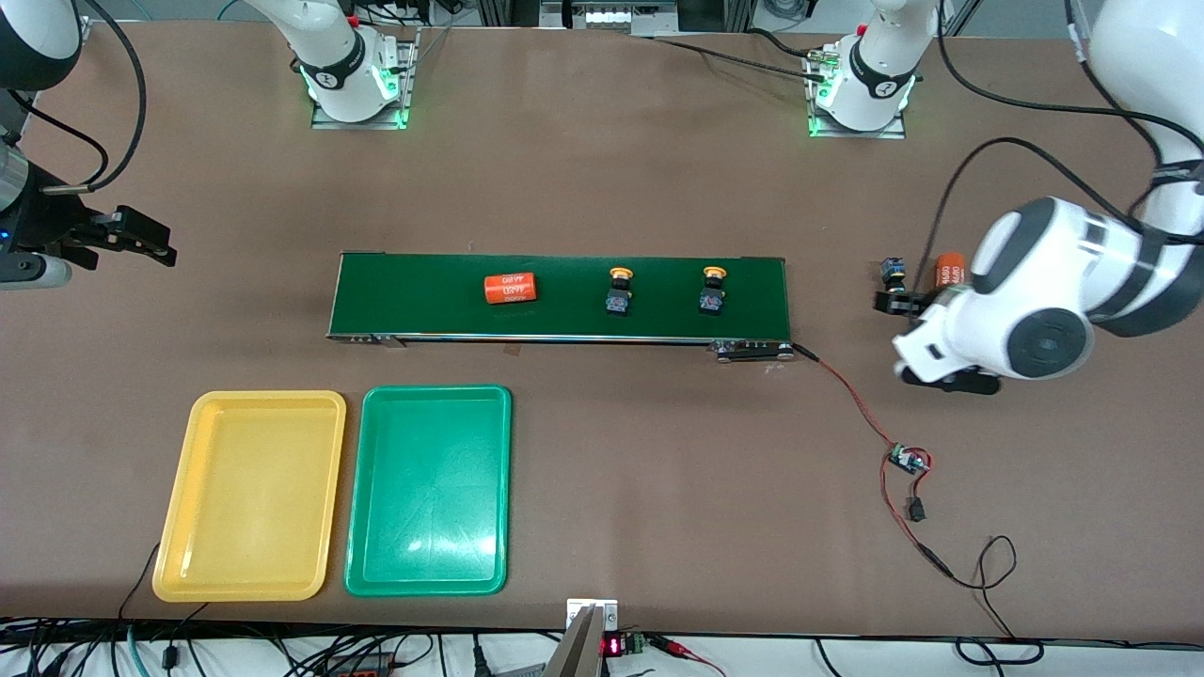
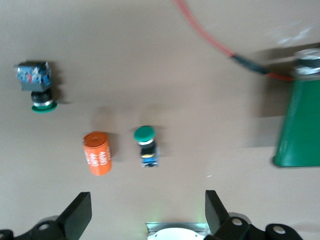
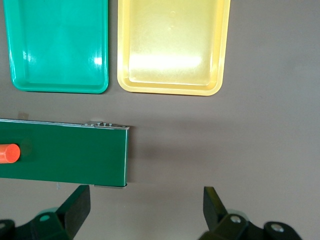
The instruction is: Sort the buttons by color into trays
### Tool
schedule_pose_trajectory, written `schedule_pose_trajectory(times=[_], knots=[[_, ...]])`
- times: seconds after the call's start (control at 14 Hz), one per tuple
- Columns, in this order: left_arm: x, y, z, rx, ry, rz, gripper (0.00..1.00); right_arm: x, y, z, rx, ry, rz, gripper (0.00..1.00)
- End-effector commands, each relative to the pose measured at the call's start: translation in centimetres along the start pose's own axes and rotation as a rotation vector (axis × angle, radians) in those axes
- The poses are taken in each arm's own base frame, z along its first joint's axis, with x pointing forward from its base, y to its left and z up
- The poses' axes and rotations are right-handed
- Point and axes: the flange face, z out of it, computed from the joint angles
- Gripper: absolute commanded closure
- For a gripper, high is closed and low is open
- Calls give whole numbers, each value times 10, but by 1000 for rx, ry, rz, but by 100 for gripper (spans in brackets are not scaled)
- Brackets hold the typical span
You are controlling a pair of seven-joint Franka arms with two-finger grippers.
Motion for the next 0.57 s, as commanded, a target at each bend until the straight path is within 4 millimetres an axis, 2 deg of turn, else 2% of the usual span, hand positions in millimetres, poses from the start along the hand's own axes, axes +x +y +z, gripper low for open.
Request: schedule_pose_trajectory(times=[0.0,0.14,0.29,0.36,0.5], knots=[[-19,-20,35,15,18,13,0,7,-25,14,22,-23,-27,0],[-36,-22,65,57,93,32,0,21,-63,36,36,-31,-80,0],[-49,-31,97,75,166,61,0,39,-106,67,24,-17,-146,0],[-51,-39,110,62,181,82,0,44,-125,80,23,-11,-170,0],[-54,-68,130,36,214,104,0,50,-174,100,71,-4,-110,0]])
